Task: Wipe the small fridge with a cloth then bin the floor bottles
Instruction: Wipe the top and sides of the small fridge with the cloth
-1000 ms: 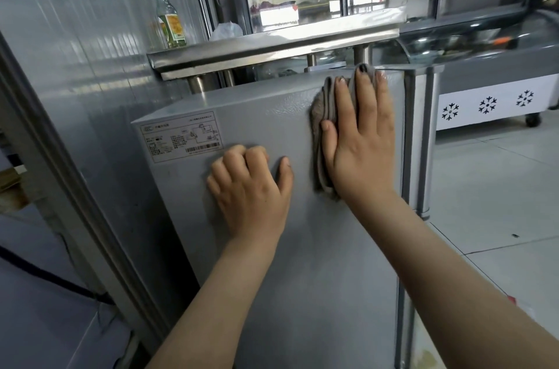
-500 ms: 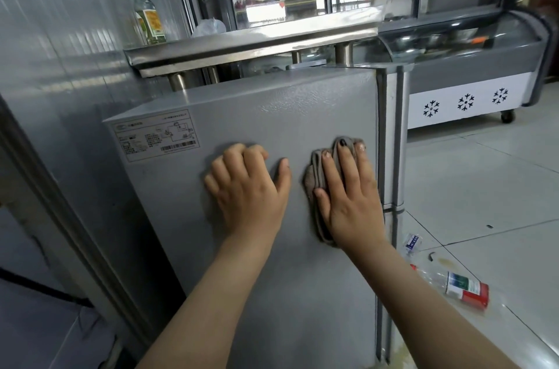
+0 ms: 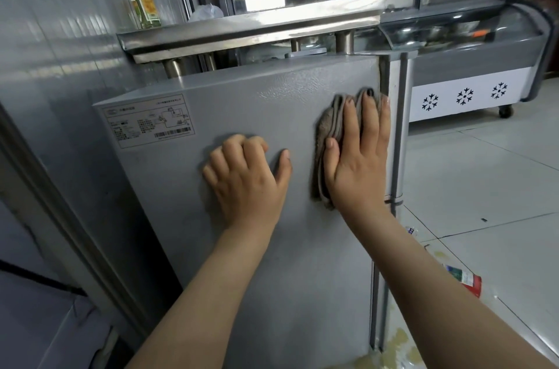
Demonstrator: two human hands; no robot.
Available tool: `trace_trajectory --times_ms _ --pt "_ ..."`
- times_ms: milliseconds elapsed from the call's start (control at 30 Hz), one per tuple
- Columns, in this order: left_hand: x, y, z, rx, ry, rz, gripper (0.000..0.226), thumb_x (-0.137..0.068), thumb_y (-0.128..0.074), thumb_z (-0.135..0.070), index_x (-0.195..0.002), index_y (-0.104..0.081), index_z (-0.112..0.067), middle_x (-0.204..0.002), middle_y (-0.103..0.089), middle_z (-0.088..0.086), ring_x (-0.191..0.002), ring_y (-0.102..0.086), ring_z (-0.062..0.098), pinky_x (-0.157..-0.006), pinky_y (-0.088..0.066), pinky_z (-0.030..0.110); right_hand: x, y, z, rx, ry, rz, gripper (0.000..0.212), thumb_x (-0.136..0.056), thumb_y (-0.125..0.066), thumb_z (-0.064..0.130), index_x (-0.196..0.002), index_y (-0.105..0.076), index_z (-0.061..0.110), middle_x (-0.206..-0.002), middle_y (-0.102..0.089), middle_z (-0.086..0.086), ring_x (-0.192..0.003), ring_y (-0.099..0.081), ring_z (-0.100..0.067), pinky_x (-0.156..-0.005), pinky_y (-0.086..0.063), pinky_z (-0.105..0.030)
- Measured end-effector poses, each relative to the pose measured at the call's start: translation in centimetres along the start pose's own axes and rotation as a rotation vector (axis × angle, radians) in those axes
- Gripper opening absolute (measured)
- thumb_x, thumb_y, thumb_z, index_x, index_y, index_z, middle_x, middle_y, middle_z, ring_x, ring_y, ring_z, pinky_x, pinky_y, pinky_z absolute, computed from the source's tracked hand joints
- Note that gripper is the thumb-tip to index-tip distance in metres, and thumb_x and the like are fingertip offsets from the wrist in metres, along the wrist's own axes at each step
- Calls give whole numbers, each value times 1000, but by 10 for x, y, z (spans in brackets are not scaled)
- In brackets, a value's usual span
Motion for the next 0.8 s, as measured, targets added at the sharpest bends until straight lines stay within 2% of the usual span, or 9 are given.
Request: trace_trajectory --times_ms 133,267,333,433,533,700,800 --pt "14 -3 -5 -22 -85 -18 28 -80 -55 -43 -87 -43 -19 -97 -50 9 -83 -36 27 -68 -27 40 38 -5 -6 5 8 86 47 -99 -29 28 -139 -27 3 -145 -23 -20 -138 -14 -41 -117 -14 -45" --pt "14 -3 -5 -6 -50 -5 28 -79 -55 -42 -87 -44 -18 -90 -60 14 -82 -36 27 -68 -27 40 38 -6 0 29 10 121 48 -100 -27 28 -140 -25 3 -145 -28 -25 -138 -14 -42 -117 -14 -46" --pt "13 -2 -5 -3 -56 3 28 -79 -55 -42 -87 -44 -18 -89 -61 15 -82 -36 27 -68 -27 40 20 -5 18 -21 72 114 46 -100 -29 27 -140 -30 4 -144 -32 -25 -137 -15 -41 -117 -13 -44" --pt "13 -1 -5 16 -67 37 25 -79 -53 -38 -90 -44 -17 -91 -60 15 -83 -36 27 -68 -27 39 -17 -5 50 -119 221 87 43 -99 -34 24 -135 -43 3 -142 -39 -24 -136 -20 -39 -115 -21 -46" --pt "13 -1 -5 22 -96 64 24 -79 -53 -35 -92 -44 -17 -93 -60 15 -83 -36 28 -68 -28 39 -35 -5 61 -112 297 75 42 -97 -40 23 -134 -47 5 -140 -43 -22 -135 -22 -36 -112 -26 -49" --pt "12 4 2 19 -69 33 24 -80 -57 -34 -92 -46 -16 -93 -60 15 -82 -36 28 -68 -28 38 -2 -4 43 -33 242 31 41 -98 -39 24 -135 -43 8 -143 -38 -21 -135 -23 -38 -111 -28 -48" --pt "11 6 5 23 -55 27 25 -78 -58 -33 -92 -45 -16 -92 -60 15 -82 -36 27 -68 -29 38 38 -7 27 23 203 80 41 -100 -35 28 -137 -37 10 -143 -29 -16 -136 -23 -38 -112 -27 -46"
Point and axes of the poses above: each hand's wrist, its own x-axis away from the middle knuckle, its own y-axis out of the back of the hand, z = x × y, the point moved 8 cm from there along -x, towards the middle knuckle
